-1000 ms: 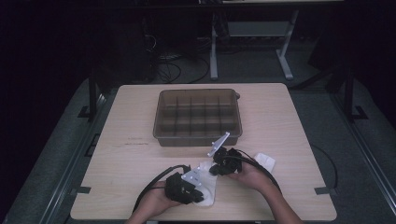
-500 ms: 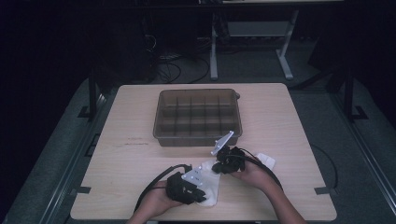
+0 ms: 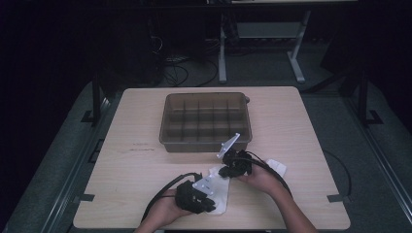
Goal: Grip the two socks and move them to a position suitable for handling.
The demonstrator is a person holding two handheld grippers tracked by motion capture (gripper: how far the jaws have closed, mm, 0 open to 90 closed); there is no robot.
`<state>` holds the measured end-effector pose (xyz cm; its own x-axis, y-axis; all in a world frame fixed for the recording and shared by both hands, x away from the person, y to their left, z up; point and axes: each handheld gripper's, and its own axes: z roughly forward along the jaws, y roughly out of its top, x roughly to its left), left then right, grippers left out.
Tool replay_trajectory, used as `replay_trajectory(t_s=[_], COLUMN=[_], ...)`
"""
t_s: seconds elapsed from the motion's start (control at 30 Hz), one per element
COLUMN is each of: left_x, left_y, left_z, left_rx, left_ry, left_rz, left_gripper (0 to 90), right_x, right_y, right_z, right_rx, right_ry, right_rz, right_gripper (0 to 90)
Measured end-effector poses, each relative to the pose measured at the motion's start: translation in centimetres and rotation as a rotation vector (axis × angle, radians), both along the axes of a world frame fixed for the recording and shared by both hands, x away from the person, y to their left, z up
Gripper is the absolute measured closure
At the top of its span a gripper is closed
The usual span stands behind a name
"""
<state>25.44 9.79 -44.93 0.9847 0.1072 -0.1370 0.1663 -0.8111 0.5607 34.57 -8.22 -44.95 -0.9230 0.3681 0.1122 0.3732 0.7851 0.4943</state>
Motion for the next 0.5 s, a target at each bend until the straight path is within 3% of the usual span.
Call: replay_trajectory(t_s=[0.33, 0.5], left_x=[-0.01, 0.09], left_y=[-0.22, -0.04], left_z=[0.03, 0.57], left_rx=[0.001, -0.021], left_ry=[-0.005, -0.005], left_rz=[-0.002, 0.017], left_gripper=[78.3, 74.4], right_x=[0.32, 0.06], right_y=[-0.09, -0.18], right_z=[0.02, 0.37], right_rx=[-0.008, 0.006], right_ry=[-0.003, 0.009], right_rz=[0.001, 0.007], right_gripper=[84.6, 77.3])
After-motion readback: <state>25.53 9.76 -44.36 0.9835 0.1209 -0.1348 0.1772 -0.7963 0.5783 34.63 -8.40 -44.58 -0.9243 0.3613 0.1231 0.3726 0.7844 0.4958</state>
